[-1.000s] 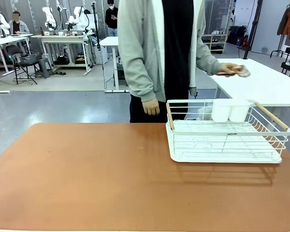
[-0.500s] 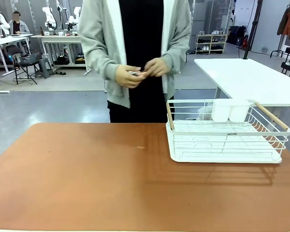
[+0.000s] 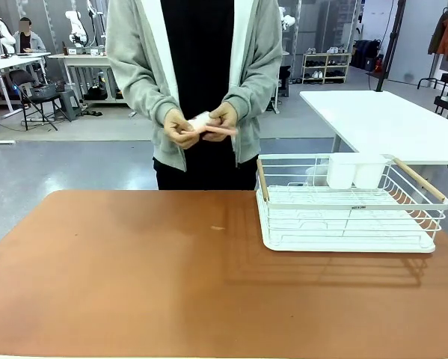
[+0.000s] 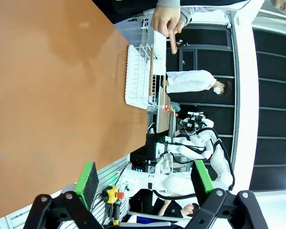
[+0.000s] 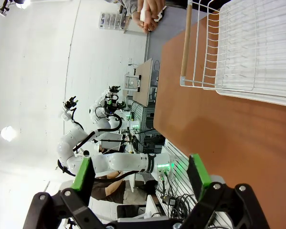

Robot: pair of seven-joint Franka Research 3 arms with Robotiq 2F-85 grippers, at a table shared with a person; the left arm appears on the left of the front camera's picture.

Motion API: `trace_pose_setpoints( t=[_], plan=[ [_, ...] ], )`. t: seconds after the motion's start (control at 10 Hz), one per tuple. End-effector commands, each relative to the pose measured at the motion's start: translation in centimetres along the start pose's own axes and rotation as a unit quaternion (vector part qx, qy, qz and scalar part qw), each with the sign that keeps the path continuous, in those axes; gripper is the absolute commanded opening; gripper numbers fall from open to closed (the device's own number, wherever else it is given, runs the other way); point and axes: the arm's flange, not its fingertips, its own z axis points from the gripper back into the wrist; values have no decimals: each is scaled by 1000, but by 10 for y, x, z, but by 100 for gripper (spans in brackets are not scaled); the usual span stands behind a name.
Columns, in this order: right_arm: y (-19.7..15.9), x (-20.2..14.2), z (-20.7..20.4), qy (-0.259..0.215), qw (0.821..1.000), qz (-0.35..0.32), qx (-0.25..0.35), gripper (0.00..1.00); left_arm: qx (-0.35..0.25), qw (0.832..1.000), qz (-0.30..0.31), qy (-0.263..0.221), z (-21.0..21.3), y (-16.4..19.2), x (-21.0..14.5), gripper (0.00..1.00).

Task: Clean the table.
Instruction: Pick up the Lint Roller when the human hands it over.

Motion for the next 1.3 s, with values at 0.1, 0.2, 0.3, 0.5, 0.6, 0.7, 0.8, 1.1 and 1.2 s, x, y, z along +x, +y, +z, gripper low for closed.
trace_pose_setpoints(
  t=[0.1,0.2,0.3,0.5,0.6,0.7,0.8,1.1,1.2],
  plan=[
    [4,-1,0,0,1000,1,4,100,-4,1000,-11,6,3,0,-5,100],
    [4,-1,0,0,1000,1,4,100,-4,1000,-11,6,3,0,-5,100],
    [4,-1,0,0,1000,1,4,100,-4,1000,-11,6,3,0,-5,100],
    [4,-1,0,0,1000,1,4,100,-4,1000,-11,6,3,0,-5,100],
    [4,-1,0,0,1000,1,4,100,-4,1000,-11,6,3,0,-5,100],
    [4,-1,0,0,1000,1,4,100,-4,1000,-11,6,3,0,-5,100],
    [4,-1,0,0,1000,1,4,100,-4,1000,-11,6,3,0,-5,100],
    [4,-1,0,0,1000,1,4,100,-4,1000,-11,6,3,0,-5,100],
    [4,-1,0,0,1000,1,4,100,-4,1000,-11,6,3,0,-5,100]
  ],
)
